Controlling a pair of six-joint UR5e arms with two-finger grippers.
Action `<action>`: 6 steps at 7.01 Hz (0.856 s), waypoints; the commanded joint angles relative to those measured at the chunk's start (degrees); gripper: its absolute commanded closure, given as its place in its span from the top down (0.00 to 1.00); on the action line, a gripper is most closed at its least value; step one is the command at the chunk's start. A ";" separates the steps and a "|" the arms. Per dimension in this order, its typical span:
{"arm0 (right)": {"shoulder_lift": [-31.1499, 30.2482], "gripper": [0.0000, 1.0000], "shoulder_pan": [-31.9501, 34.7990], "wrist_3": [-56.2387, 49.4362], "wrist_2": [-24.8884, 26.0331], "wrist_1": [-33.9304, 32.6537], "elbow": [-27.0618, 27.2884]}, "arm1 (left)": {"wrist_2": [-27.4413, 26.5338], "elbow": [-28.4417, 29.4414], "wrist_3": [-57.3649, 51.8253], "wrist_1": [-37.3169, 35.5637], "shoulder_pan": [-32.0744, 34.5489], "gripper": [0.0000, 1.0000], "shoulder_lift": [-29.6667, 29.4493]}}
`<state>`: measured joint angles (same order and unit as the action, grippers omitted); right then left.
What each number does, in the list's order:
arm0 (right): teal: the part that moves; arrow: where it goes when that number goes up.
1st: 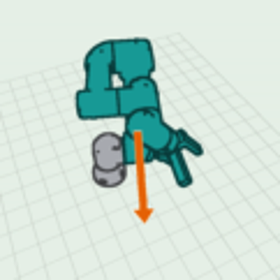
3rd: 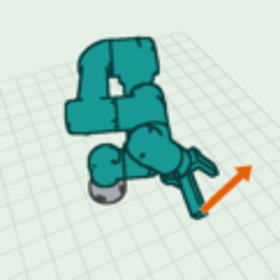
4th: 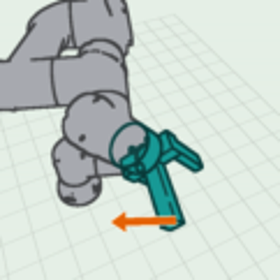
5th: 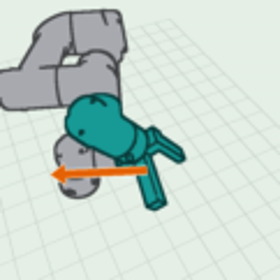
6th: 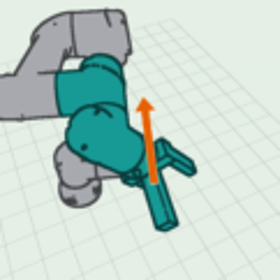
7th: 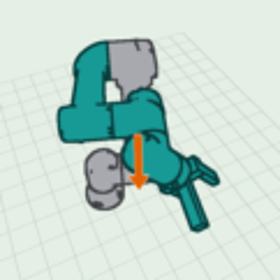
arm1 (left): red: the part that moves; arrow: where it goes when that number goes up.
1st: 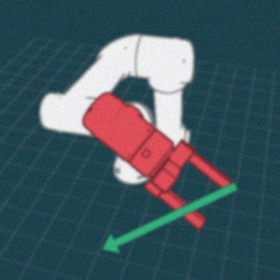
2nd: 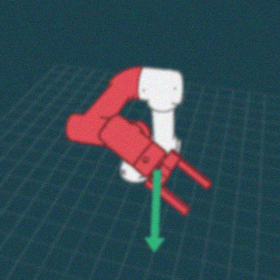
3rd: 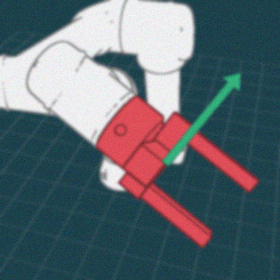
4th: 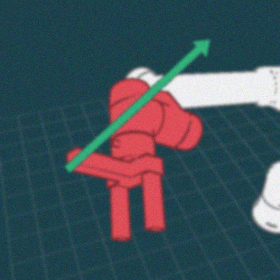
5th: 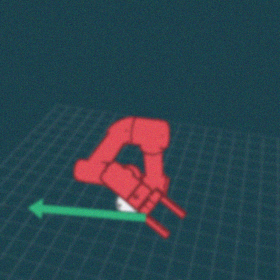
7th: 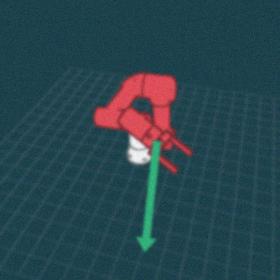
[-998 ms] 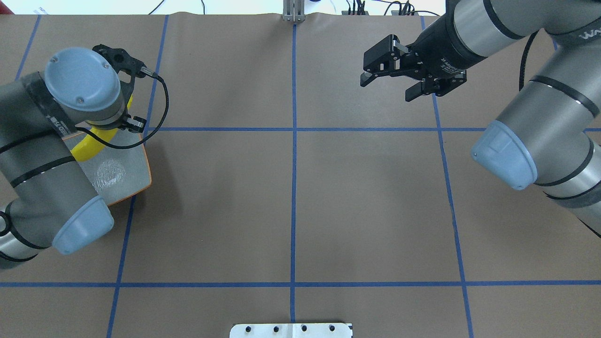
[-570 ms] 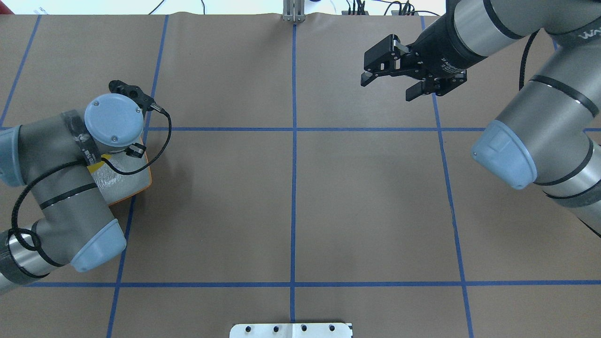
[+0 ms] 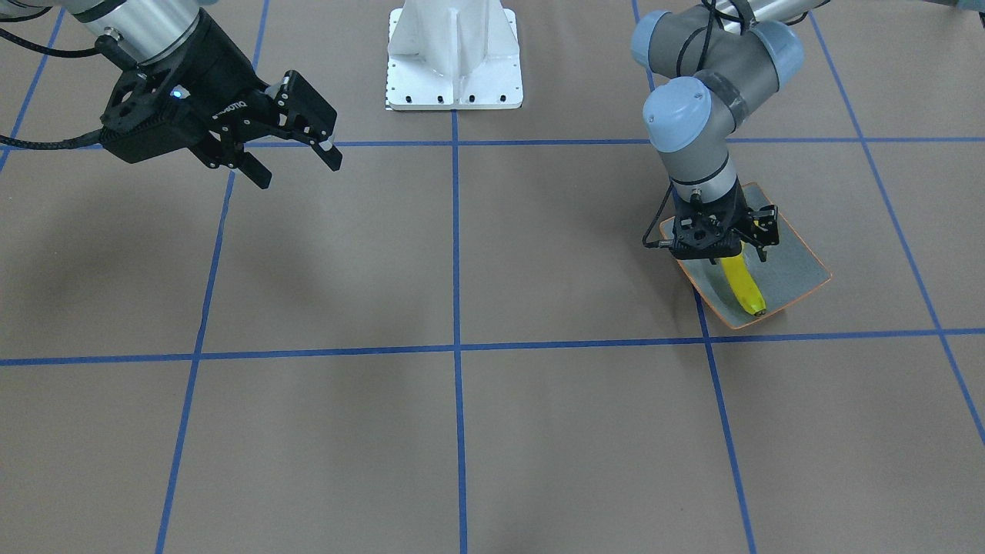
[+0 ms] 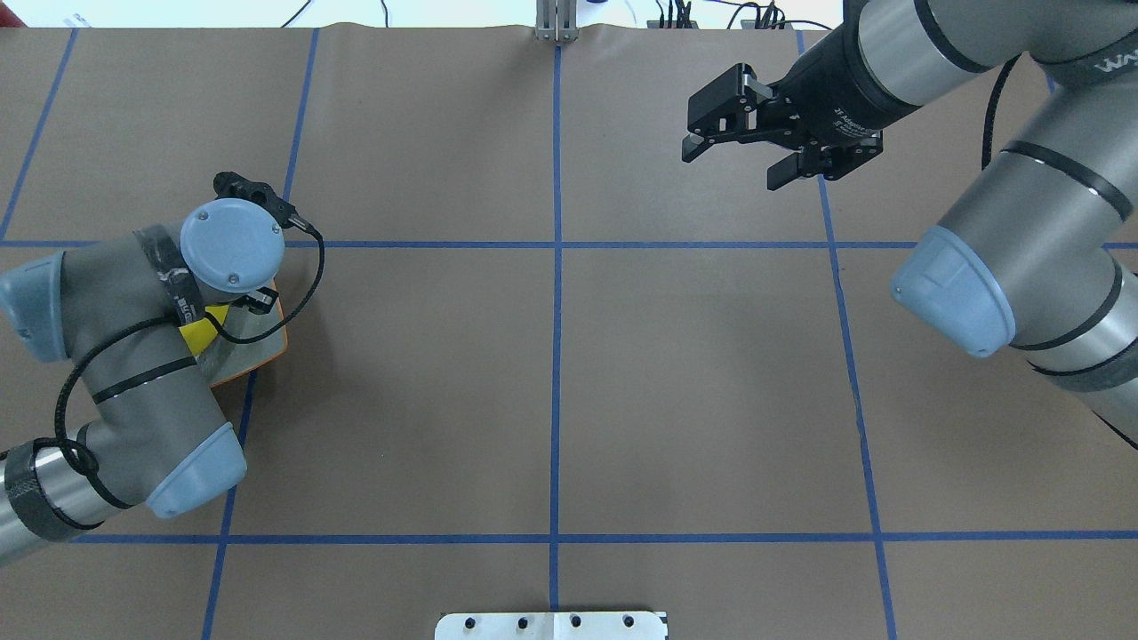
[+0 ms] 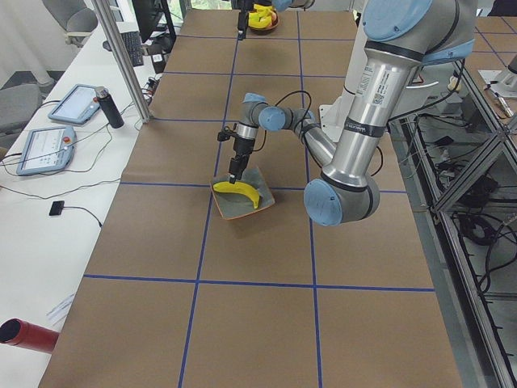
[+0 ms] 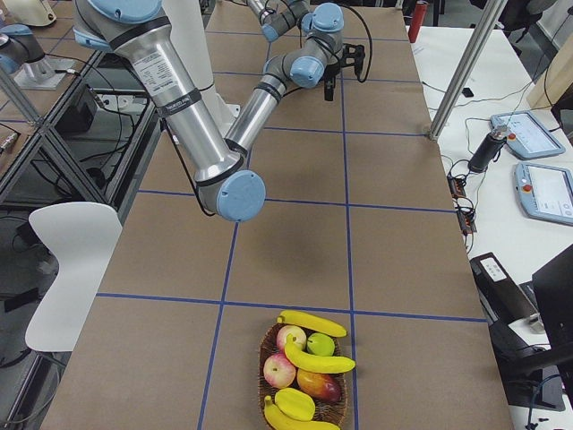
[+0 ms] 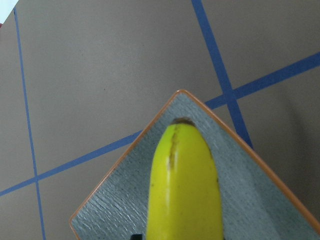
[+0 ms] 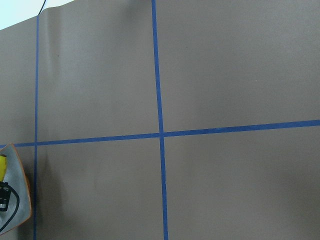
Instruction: Transfer all bananas from basket to plate
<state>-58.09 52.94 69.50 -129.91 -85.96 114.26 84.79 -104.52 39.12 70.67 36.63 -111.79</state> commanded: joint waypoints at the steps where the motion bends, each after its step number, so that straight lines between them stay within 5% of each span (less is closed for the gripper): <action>1: -0.18 1.00 0.32 -0.94 -0.08 0.00 -0.27 | 0.64 -2.16 -3.93 0.00 1.32 1.00 -0.27; 2: -0.35 1.00 1.45 -2.60 -0.34 -0.26 -0.61 | 2.73 -3.22 -4.22 0.08 3.86 1.00 -0.88; 6: -10.43 1.00 9.52 -21.79 -1.49 -0.88 -2.28 | 27.83 -3.23 -2.47 0.35 13.09 1.00 -8.34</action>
<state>-64.56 59.57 54.79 -131.19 -86.77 112.72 105.99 -107.76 35.85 70.95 47.58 -117.86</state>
